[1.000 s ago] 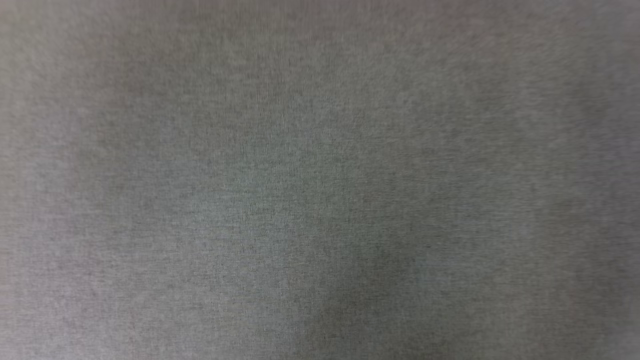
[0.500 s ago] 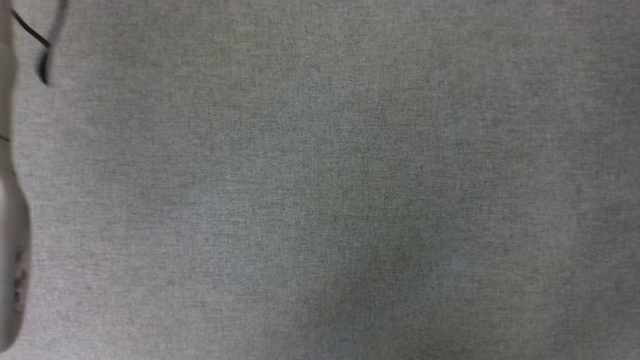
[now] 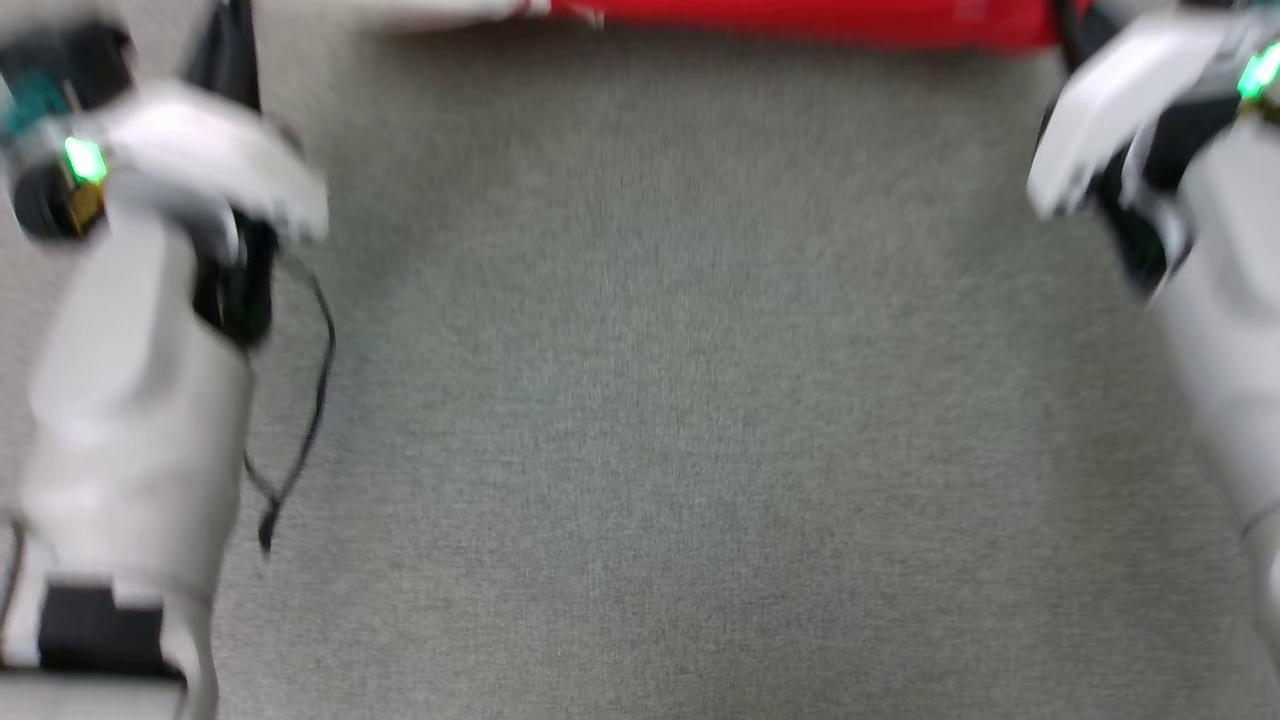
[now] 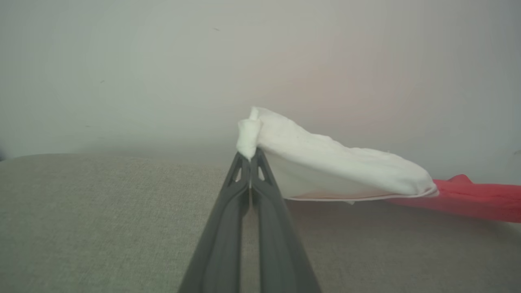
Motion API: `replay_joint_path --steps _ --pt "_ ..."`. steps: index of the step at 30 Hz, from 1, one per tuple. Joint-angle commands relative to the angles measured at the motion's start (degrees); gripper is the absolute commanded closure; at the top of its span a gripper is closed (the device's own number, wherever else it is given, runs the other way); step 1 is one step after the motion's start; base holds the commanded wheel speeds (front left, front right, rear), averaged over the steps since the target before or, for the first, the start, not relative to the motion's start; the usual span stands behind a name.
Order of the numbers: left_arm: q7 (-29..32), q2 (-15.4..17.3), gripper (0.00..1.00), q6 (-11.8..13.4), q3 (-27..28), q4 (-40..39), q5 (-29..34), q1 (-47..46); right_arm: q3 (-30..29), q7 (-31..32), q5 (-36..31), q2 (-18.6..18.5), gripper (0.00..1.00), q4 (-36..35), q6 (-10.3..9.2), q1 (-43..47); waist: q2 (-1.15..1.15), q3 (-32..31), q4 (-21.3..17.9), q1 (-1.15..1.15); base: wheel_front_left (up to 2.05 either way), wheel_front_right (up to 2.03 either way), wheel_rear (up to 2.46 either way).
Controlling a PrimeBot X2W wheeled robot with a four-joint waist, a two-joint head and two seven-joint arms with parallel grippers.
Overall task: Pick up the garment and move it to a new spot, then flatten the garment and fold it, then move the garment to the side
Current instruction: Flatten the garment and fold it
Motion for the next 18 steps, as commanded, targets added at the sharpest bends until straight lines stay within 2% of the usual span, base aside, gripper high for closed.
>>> replay_joint_path --steps 1,5,11,14,18 --pt "-0.31 0.1 1.0 0.05 1.33 -2.26 -0.12 5.57 1.02 -0.79 1.82 -0.29 1.0 -0.8 -0.04 4.63 0.0 -7.39 -0.49 0.0 0.0 0.0 0.0" --pt "-0.31 -0.61 1.0 0.51 4.44 -10.21 -0.1 21.71 3.66 -1.67 7.01 -1.78 1.0 -3.86 -0.04 16.89 0.0 -14.06 -0.9 0.0 0.0 0.0 0.0" --pt "-0.3 -1.45 1.0 3.41 6.86 -20.42 0.37 40.16 5.94 -2.12 11.16 -4.56 1.0 -9.07 -0.05 29.49 0.0 -20.46 -1.45 0.0 0.0 0.0 0.0" --pt "0.77 -1.24 1.0 5.35 7.4 -25.97 -0.14 48.14 6.09 -1.72 12.25 -5.82 1.0 -12.25 -0.05 35.17 0.0 -22.66 -1.64 0.0 0.0 0.0 0.0" --pt "3.68 -1.15 1.0 9.26 8.51 -35.39 -0.95 58.04 5.07 -1.15 12.5 -7.71 1.0 -17.14 -0.07 42.57 0.0 -24.81 -1.72 0.0 0.0 0.0 0.0"
